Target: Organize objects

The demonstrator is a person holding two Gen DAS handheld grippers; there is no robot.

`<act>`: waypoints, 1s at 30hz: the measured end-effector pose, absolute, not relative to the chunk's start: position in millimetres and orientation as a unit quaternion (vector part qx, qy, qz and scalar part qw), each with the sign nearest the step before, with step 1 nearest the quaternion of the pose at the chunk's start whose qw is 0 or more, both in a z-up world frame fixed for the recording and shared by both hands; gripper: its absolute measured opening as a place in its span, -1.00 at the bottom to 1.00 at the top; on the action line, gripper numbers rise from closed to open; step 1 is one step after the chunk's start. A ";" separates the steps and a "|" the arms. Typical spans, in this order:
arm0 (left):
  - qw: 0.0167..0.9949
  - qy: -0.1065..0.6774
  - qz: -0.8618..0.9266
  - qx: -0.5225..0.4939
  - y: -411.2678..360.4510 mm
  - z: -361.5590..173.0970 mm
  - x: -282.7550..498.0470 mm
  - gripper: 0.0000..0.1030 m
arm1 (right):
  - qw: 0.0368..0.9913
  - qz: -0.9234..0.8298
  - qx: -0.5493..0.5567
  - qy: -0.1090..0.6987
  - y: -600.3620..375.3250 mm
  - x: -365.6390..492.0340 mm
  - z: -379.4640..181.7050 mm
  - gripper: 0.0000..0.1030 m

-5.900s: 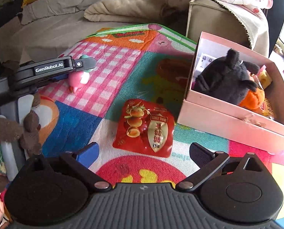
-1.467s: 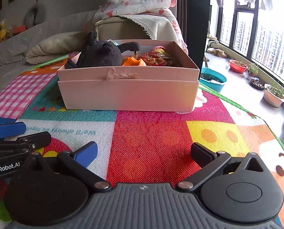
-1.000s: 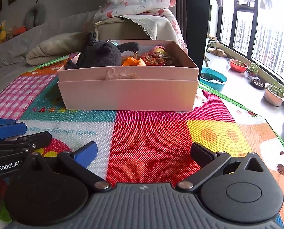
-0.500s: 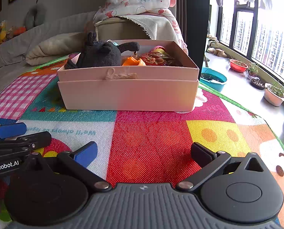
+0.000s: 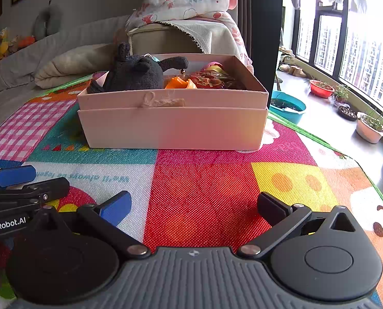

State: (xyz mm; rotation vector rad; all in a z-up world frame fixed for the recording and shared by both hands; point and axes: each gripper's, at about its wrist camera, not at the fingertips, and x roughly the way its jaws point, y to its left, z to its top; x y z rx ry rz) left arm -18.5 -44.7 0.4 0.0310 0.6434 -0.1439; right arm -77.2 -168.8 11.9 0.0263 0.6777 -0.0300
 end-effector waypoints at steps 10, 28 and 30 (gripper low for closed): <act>0.946 0.315 -0.069 0.018 -44.8 0.2 -19.1 0.26 | 0.943 -0.015 0.013 0.332 -168.8 -77.5 12.1 1.00; 0.946 0.315 -0.069 0.019 -45.1 0.4 -19.2 0.26 | 0.943 -0.015 0.013 0.332 -168.9 -77.2 12.2 1.00; 0.946 0.316 -0.070 0.018 -45.1 0.5 -19.1 0.26 | 0.943 -0.015 0.013 0.332 -169.0 -77.2 12.1 1.00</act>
